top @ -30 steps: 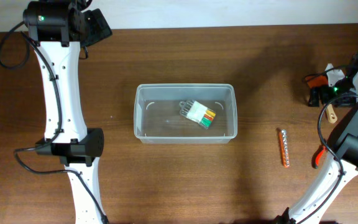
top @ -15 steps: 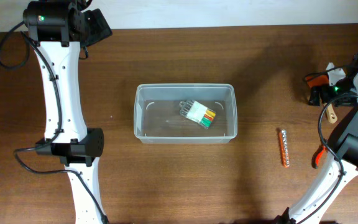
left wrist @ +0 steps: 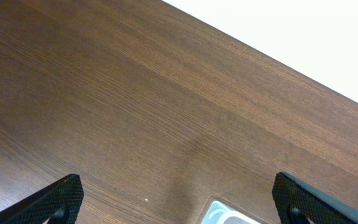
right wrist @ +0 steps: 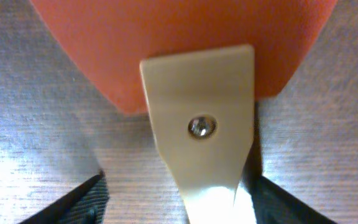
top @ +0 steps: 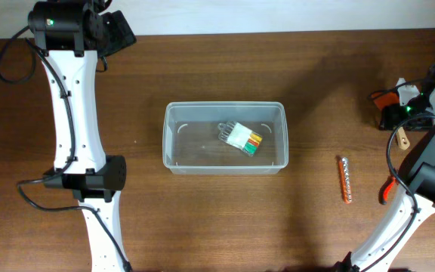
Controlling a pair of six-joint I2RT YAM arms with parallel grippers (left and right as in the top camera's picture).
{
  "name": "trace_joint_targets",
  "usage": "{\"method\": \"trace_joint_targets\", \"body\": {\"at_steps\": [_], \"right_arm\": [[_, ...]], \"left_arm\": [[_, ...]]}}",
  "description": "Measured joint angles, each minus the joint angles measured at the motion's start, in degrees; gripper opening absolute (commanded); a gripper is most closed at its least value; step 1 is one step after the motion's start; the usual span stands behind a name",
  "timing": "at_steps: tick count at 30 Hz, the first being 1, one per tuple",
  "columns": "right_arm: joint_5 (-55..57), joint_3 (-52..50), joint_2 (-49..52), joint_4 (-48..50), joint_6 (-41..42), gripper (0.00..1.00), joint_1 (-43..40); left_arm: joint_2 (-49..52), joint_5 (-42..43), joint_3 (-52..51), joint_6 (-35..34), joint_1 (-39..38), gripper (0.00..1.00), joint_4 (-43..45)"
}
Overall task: Pack container
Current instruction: 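Lower the right gripper and grasp the scraper by its handle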
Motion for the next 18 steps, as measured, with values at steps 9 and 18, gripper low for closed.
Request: {"method": "trace_joint_targets", "body": {"at_steps": [9, 18], "right_arm": [[0.6, 0.0, 0.0, -0.9, 0.1, 0.53, 0.0], [2.7, 0.1, 0.0, -1.1, 0.1, 0.49, 0.0]], "left_arm": [[0.0, 0.0, 0.0, 0.0, 0.0, 0.99, 0.0], [0.0, 0.0, 0.0, 0.0, 0.0, 0.99, 0.0]]}}
